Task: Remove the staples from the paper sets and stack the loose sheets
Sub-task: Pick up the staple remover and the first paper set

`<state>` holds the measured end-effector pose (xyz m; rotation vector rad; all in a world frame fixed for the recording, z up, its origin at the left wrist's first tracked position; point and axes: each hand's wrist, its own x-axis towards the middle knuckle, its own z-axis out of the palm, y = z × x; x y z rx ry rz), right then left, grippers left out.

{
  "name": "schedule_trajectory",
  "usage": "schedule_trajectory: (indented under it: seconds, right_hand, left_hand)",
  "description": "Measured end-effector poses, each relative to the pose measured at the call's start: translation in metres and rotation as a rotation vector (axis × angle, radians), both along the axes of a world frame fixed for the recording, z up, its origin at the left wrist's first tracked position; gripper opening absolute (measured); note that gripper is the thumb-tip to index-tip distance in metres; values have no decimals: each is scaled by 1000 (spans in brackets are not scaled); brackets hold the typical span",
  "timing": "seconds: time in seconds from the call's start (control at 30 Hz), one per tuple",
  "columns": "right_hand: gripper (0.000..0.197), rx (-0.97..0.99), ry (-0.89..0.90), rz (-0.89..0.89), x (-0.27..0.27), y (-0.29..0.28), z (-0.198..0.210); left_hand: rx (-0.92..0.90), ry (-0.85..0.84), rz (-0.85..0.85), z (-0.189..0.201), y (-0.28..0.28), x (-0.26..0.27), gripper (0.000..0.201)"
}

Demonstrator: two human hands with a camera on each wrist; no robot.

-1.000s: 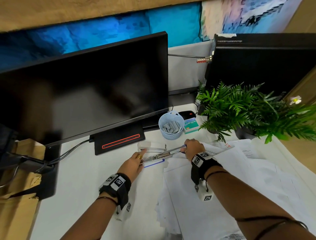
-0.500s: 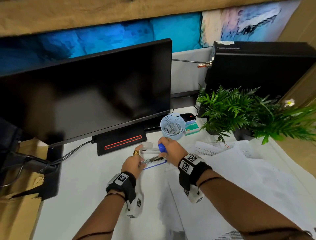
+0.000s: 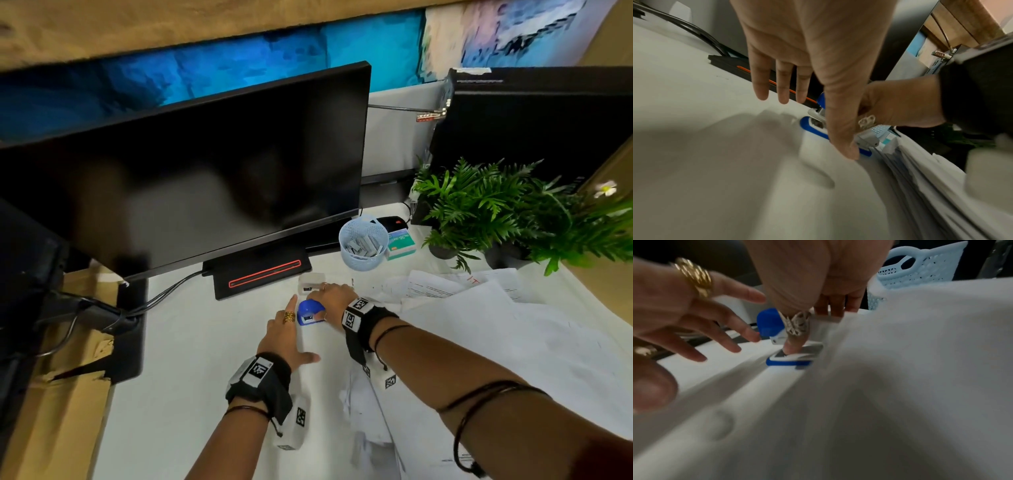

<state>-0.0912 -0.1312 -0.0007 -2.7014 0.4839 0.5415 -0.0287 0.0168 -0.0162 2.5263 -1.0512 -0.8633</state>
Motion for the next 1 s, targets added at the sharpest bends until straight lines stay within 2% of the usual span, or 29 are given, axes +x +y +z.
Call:
schedule_trajectory:
  seconds: [0.13,0.27,0.4,0.5,0.6,0.7,0.83,0.9,1.0]
  right_hand:
    - [60,-80,100,-5,2,0,-12]
    - [65,42,26,-97,11,-8,-20]
    - [62,129,-41,-251,13,-16,-21]
    - [50,117,-110,-276,5,-26,1]
    - [35,129,-266,-373,-20,-45,29]
    - [33,108,-394,-499,-55,-66,49]
    - [41,-3,-447,-587,-103,-81,47]
    - [52,-12,-424,-656,-129,-83,38]
    - [60,74,-399,-773,-171,-81,28]
  left_hand:
    - [-74,12,25,-5,-1,-10,122]
    - [-140,21,63,-8,-5,-21,112]
    - [-158,-4,74,-7,-7,-23,96]
    - [-200,-60,70,1,-7,-25,82]
    - [-267,-116,23,8,-16,-36,71]
    - [-266,-63,-103,11,-40,-57,73]
    - [-49,-104,-313,9,-74,-89,86]
    - [-15,-177,-287,2,-81,-90,85]
    - [-22,-281,-257,1,-78,-96,82]
